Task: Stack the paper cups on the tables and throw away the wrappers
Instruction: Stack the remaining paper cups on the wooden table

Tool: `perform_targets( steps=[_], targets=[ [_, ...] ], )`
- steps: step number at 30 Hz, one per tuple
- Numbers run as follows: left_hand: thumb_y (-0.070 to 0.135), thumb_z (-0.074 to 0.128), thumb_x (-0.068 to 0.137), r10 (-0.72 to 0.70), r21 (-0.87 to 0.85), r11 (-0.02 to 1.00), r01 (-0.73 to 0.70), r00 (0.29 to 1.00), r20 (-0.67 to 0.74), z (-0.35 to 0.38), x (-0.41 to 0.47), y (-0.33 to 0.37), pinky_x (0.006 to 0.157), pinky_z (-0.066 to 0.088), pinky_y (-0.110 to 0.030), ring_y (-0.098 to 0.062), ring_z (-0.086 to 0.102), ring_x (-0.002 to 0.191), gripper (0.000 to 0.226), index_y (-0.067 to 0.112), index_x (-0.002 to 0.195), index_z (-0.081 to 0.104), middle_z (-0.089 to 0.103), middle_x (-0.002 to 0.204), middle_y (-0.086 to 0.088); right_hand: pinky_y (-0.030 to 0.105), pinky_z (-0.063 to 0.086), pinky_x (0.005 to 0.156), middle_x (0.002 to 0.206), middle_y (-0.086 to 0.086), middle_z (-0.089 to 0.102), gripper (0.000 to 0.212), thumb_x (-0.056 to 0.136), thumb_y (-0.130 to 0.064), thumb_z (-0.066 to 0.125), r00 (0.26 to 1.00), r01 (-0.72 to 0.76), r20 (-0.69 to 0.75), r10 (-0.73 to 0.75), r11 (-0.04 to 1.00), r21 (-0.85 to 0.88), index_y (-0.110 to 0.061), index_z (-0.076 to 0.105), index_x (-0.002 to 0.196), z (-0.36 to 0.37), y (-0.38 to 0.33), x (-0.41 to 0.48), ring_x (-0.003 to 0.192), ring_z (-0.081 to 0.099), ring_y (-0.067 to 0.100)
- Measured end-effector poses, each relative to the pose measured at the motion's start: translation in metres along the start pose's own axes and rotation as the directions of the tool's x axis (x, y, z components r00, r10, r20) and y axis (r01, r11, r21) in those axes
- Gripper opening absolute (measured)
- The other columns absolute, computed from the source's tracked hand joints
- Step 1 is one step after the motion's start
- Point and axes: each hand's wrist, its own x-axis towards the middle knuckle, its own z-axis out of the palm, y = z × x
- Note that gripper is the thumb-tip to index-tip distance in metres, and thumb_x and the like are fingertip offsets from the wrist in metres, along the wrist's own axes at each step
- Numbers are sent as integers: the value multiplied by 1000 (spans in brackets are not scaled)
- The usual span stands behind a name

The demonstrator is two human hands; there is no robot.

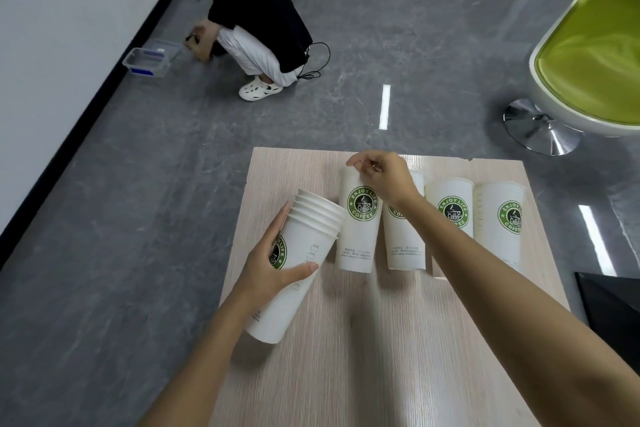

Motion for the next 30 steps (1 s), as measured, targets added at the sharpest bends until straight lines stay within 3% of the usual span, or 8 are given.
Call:
perform_targets(
  steps=[4,9,14,21,26,30],
  targets=[
    [11,83,74,5,2,1000,-5,1000,8,-2,-6,0,71,45,-1,31,46,100,102,49,146,21,38,129,37,15,42,66,91,8,71,23,91,-5,55,997,19,-70,-14,998,65,-20,71,88,-10,-2,-3,66,52,5],
    [10,83,74,13,16,1000,-14,1000,15,-2,-13,-2,69,46,-2,29,48,99,102,49,145,21,38,130,35,20,44,66,85,4,69,17,91,-10,58,988,41,-150,-23,992,116,-20,71,88,-29,-10,-10,60,52,-4],
    [13,83,74,18,26,999,-19,999,37,-1,-19,-3,70,48,-4,27,50,101,103,49,147,20,38,131,36,23,49,79,90,-4,70,17,92,-11,57,971,75,-237,-36,984,160,-17,72,92,-46,-19,-18,85,63,10],
    [15,84,73,23,48,999,-25,999,49,-1,-28,-2,72,48,-5,25,50,104,104,53,145,19,38,133,36,14,43,69,80,-7,68,19,91,-12,57,925,98,-378,-34,984,151,-24,71,87,-67,-26,-23,67,54,-4],
    [16,84,73,17,75,997,-24,996,90,1,-36,-4,74,47,-4,26,47,106,104,52,146,19,35,132,41,25,42,69,86,14,70,18,90,-12,57,895,121,-446,-22,973,195,-24,71,86,-78,-32,-31,71,52,13],
    [18,85,73,17,92,995,-28,993,114,3,-40,-4,75,49,-7,24,49,108,104,54,146,19,38,131,42,28,42,70,83,14,69,20,89,-10,57,893,151,-450,-15,952,267,-24,70,85,-77,-39,-42,73,53,14]
  ],
)
